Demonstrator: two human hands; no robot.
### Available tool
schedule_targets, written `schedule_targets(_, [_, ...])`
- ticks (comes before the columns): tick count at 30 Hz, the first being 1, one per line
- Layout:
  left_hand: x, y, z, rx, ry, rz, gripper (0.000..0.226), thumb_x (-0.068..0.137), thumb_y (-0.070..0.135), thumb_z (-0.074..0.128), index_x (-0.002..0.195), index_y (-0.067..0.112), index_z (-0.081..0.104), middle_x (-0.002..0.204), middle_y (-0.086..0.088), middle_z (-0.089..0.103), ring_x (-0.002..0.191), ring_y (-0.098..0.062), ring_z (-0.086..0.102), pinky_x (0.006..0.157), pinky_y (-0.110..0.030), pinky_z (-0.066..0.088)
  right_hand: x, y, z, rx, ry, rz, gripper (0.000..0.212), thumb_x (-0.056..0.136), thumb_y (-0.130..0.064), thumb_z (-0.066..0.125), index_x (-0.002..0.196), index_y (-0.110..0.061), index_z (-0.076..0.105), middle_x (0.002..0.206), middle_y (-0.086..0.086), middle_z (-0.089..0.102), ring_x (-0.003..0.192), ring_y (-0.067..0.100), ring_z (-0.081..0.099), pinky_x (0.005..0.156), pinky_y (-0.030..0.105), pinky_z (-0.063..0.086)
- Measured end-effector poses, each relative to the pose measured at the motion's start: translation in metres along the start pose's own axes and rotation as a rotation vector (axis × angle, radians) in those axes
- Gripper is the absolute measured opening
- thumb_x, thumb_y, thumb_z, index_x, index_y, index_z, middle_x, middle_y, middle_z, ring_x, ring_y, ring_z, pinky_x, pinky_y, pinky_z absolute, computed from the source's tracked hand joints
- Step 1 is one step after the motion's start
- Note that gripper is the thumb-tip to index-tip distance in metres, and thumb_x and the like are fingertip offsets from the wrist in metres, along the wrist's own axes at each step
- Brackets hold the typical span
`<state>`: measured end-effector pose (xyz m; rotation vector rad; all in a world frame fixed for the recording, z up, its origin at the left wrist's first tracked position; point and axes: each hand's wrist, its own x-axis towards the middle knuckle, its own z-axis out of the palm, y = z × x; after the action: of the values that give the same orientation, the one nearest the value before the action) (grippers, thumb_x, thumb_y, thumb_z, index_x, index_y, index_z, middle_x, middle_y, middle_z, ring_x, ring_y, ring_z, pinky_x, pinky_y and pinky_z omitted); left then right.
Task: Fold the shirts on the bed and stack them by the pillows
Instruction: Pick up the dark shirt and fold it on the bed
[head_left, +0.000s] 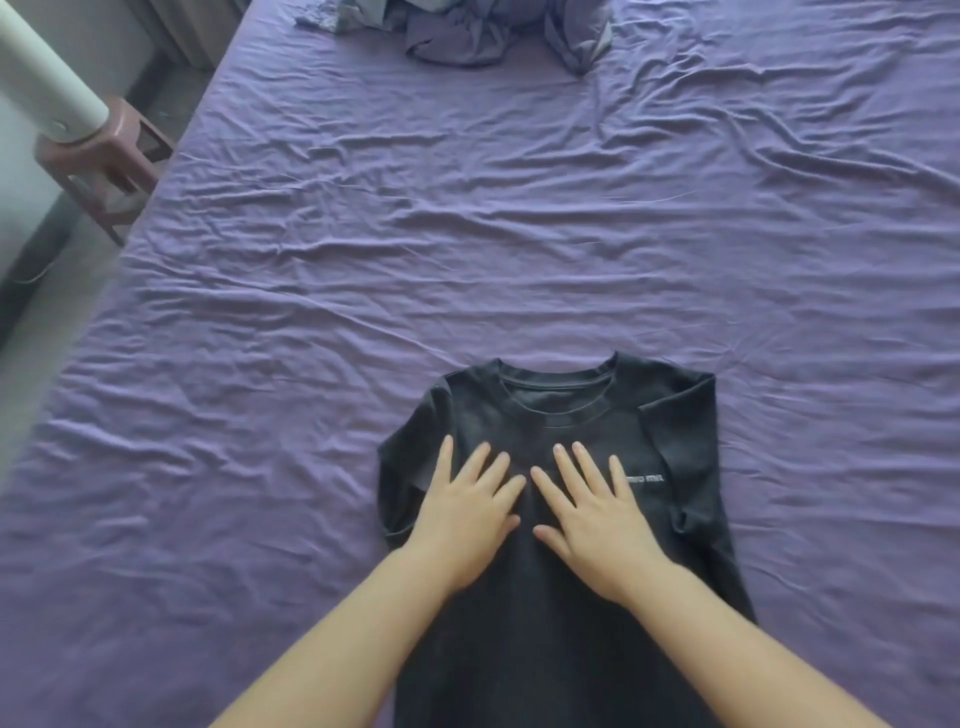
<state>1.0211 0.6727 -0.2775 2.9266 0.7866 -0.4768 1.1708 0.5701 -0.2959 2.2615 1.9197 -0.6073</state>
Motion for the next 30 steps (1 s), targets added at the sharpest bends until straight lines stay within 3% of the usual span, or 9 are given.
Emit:
schedule_targets(2, [0.006,-0.028,-0.013,-0.037,0.086,-0.103,0.043,0.096,0.040,0.041,0.136,0.025,0.041,0.154,-0.004,0.026,0.144,-0.025,0.012,0.114,-0.054,-0.003,0.003,-0.034,0.005,0.037,0.011,0.064,0.067,0.095,-0.054,0.025,0.150,-0.022,0.003,0.158,0.008,-0.007,0.144,0.028,-0.015,0.113,0.053,-0.009])
schedule_targets(4, [0.013,-0.054,-0.025,-0.137,0.149,-0.291,0.047,0.092,0.035,0.048,0.137,0.023,0.038,0.148,-0.003,0.033,0.139,-0.024,0.023,0.115,-0.048,0.012,0.006,-0.061,0.010,0.073,0.014,0.104,0.067,0.096,-0.053,0.026,0.150,-0.019,0.005,0.158,0.008,-0.005,0.144,0.028,-0.014,0.113,0.053,-0.008])
schedule_targets(9, [0.016,-0.090,-0.035,-0.334,-0.034,-0.554,0.051,0.092,0.038,0.054,0.132,0.014,0.035,0.120,-0.006,0.060,0.114,-0.027,0.053,0.090,-0.037,0.038,0.023,-0.101,0.010,0.132,0.002,0.062,0.060,0.098,-0.048,0.022,0.149,-0.026,0.002,0.158,0.002,-0.007,0.144,0.024,-0.016,0.113,0.053,-0.009])
schedule_targets(13, [0.009,-0.102,-0.027,-0.554,-0.002,-0.553,0.045,0.091,0.018,0.052,0.134,0.019,0.037,0.123,-0.005,0.058,0.113,-0.027,0.054,0.085,-0.037,0.044,0.037,-0.109,0.003,0.132,0.006,0.042,0.060,0.098,-0.046,0.026,0.149,-0.028,0.000,0.158,0.001,-0.008,0.144,0.024,-0.014,0.113,0.053,-0.005])
schedule_targets(16, [0.002,-0.111,-0.021,-0.767,-0.056,-0.338,0.079,0.079,0.004,0.053,0.147,0.024,0.018,0.138,-0.006,0.042,0.125,-0.026,0.043,0.099,-0.040,0.041,0.046,-0.108,-0.003,0.133,0.008,0.064,0.061,0.098,-0.044,0.028,0.149,-0.028,-0.001,0.158,0.001,-0.008,0.144,0.025,-0.013,0.114,0.052,-0.002])
schedule_targets(20, [-0.008,-0.115,-0.005,-0.451,-0.144,-0.136,0.108,0.074,0.012,0.065,0.146,0.041,-0.011,0.154,-0.001,0.005,0.131,-0.026,0.029,0.105,-0.037,0.036,0.051,-0.100,-0.006,0.121,0.027,0.070,0.058,0.099,-0.041,0.026,0.149,-0.028,0.001,0.159,-0.001,-0.005,0.145,0.022,-0.011,0.115,0.048,0.001])
schedule_targets(23, [-0.012,-0.118,0.002,-0.376,0.010,-0.121,0.088,0.076,0.022,0.072,0.143,0.040,0.017,0.151,-0.002,0.006,0.125,-0.023,0.038,0.096,-0.035,0.044,0.060,-0.091,-0.011,0.138,0.039,0.031,0.057,0.100,-0.036,0.027,0.149,-0.030,-0.001,0.158,-0.006,-0.005,0.145,0.018,-0.012,0.116,0.046,0.000])
schedule_targets(26, [-0.014,-0.126,0.007,-0.461,0.114,-0.136,0.042,0.077,0.026,0.072,0.114,0.030,0.054,0.137,0.003,0.028,0.118,-0.017,0.043,0.080,-0.032,0.046,0.081,-0.084,-0.020,0.122,0.013,-0.044,0.055,0.100,-0.037,0.025,0.148,-0.034,-0.002,0.158,-0.009,-0.007,0.145,0.018,-0.013,0.116,0.046,-0.002])
schedule_targets(30, [-0.013,-0.140,0.010,-0.780,0.226,-0.239,0.008,0.081,0.018,0.071,0.088,0.020,0.072,0.108,0.001,0.055,0.100,-0.013,0.055,0.082,-0.027,0.048,0.109,-0.078,-0.025,0.049,0.000,-0.083,0.057,0.098,-0.046,0.024,0.147,-0.038,-0.006,0.158,-0.008,-0.006,0.145,0.017,-0.012,0.116,0.046,-0.004])
